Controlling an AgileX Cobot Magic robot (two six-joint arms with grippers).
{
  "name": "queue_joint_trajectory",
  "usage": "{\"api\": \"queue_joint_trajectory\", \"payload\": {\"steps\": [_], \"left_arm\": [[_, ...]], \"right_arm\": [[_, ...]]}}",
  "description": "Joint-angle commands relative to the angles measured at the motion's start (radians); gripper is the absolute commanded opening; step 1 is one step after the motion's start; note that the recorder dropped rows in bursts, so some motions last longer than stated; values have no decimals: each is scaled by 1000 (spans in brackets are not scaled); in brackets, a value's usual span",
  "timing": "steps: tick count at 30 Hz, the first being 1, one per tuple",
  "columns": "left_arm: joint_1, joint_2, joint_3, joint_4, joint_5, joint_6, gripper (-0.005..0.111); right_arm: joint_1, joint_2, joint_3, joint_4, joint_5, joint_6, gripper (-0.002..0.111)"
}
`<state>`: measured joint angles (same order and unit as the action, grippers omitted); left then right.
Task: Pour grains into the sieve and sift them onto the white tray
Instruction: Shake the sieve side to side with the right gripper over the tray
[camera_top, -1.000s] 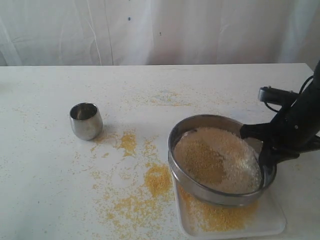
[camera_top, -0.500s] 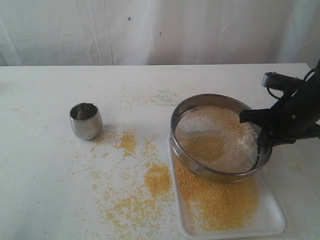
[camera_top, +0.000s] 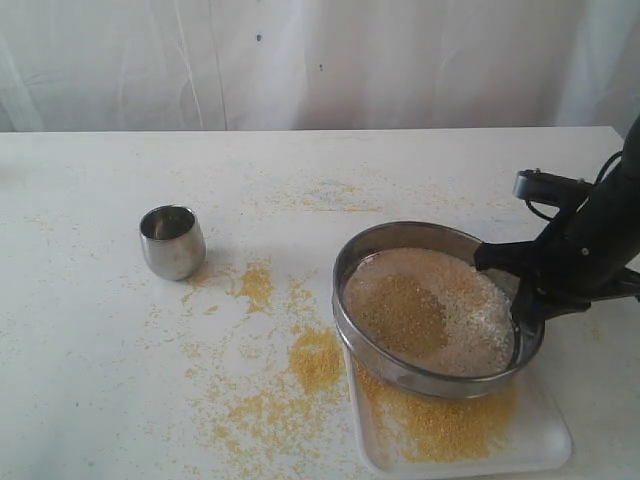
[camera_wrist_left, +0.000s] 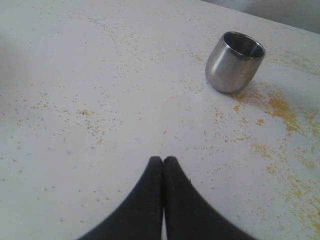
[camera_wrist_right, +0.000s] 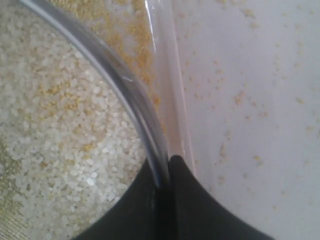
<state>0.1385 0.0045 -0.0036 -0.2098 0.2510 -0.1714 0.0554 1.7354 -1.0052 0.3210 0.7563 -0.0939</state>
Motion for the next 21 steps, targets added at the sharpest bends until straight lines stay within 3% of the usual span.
{"api": "queue_joint_trajectory", "payload": {"steps": [1,4,9,13,18,21], "left_arm": [[0,-5,4,-2,4,-7,0],[0,-5,4,-2,4,-7,0],[0,-5,4,-2,4,-7,0],[0,-5,4,-2,4,-7,0],[0,-5,4,-2,4,-7,0],[0,-5,4,-2,4,-7,0]], "right_arm": [[-4,-9,-10,22,-10,27,0],[-4,-11,-7,22,99,27,0],[-4,-1,-5,20,-62,20,0],[-4,-1,-5,45,86,20,0],[-4,1,-5,56,-124,20,0],[-4,-3,-10,56,58,29,0]]}}
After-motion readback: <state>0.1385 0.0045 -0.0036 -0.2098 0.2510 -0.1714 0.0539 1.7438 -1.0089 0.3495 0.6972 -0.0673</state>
